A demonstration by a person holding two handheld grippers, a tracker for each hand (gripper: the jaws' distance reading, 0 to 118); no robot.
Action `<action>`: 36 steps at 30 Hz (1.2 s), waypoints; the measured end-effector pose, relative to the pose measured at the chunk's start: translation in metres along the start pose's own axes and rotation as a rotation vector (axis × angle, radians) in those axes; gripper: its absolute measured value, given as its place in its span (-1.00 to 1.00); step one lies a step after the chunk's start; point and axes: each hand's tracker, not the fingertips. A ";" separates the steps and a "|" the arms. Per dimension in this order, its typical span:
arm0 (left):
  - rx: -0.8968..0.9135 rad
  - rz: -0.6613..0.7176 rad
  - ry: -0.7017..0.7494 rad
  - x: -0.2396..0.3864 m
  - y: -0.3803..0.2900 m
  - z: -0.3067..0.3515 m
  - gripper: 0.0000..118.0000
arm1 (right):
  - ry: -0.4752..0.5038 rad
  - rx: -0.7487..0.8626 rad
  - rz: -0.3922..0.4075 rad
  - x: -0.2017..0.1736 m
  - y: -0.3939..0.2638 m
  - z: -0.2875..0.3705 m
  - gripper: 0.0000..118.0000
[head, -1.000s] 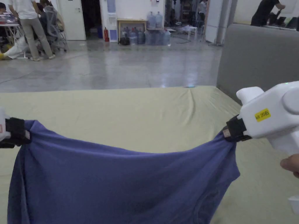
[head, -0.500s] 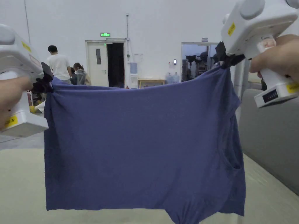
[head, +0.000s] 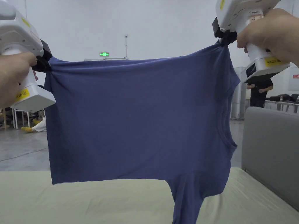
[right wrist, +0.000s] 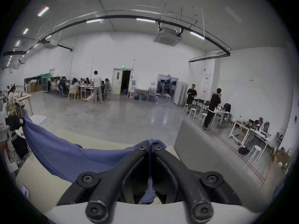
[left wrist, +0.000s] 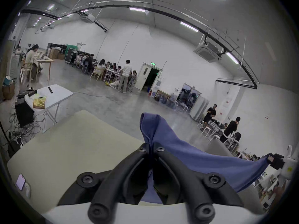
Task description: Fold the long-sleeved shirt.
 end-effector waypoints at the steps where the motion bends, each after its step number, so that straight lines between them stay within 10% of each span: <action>1: -0.009 -0.016 0.014 -0.001 -0.003 -0.003 -1.00 | 0.007 -0.013 0.001 0.000 -0.008 -0.006 -1.00; 17: -0.520 -0.161 0.120 -0.113 -0.262 -0.056 -1.00 | 0.179 -0.480 0.087 -0.024 -0.334 -0.080 -1.00; 29: -0.696 -0.293 0.051 -0.166 -0.388 0.092 -1.00 | 0.279 -0.684 0.022 0.014 -0.522 0.054 -1.00; 36: -0.788 -0.296 0.055 -0.198 -0.456 0.173 -1.00 | 0.312 -0.718 0.113 0.009 -0.589 0.148 -1.00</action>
